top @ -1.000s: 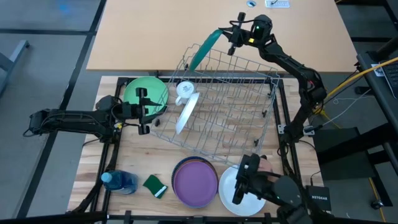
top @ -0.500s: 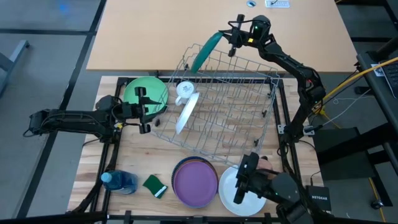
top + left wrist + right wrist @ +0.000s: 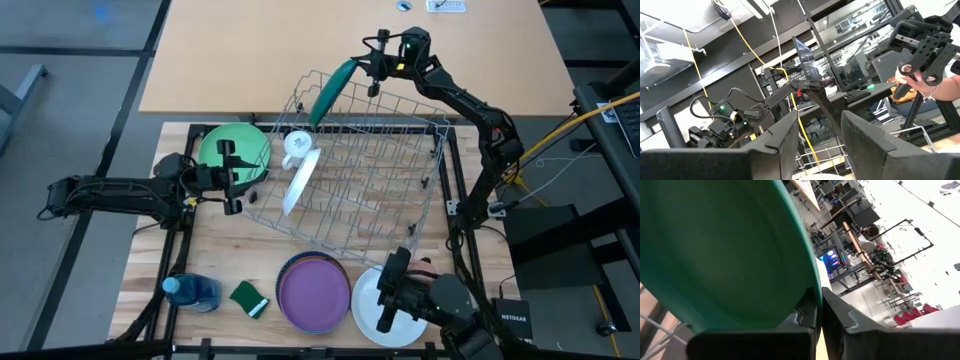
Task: Sort dishes
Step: Put the dark green plate in the dish rack
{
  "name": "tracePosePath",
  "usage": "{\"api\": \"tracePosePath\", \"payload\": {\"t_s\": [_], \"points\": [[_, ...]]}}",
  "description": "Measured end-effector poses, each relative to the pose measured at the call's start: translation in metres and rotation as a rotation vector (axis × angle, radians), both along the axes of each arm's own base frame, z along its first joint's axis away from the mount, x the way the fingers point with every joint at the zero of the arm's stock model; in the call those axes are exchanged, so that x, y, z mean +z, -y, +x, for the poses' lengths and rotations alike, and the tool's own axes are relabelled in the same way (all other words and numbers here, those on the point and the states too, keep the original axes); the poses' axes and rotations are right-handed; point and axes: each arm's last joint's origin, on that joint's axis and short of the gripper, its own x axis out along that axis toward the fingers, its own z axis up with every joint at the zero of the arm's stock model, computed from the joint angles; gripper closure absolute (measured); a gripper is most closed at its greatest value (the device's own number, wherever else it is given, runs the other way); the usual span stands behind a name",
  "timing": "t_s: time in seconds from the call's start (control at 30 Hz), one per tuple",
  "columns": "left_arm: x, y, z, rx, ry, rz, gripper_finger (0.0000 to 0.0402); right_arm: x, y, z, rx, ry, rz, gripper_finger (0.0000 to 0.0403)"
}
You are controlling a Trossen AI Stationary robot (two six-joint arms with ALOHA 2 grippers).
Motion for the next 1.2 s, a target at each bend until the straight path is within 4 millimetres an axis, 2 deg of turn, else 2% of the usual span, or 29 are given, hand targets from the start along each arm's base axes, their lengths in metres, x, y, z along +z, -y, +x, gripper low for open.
{"api": "tracePosePath", "payload": {"t_s": [0.37,0.63,0.9,1.2], "points": [[0.000,0.000,0.000,0.000,0.000,0.000,0.0260,-0.007,-0.002,-0.001,0.001,-0.050,0.074,0.0390],[0.000,0.000,0.000,0.000,-0.002,-0.001,0.0260,-0.012,-0.012,0.010,0.018,-0.081,0.108,0.0388],[-0.002,0.000,0.001,0.000,-0.025,-0.005,0.0260,-0.014,-0.024,0.029,-0.104,-0.133,0.091,0.0348],[-0.002,0.000,0.001,0.000,-0.025,-0.006,0.0260,-0.014,-0.033,0.041,-0.229,-0.209,-0.014,0.0313]]}}
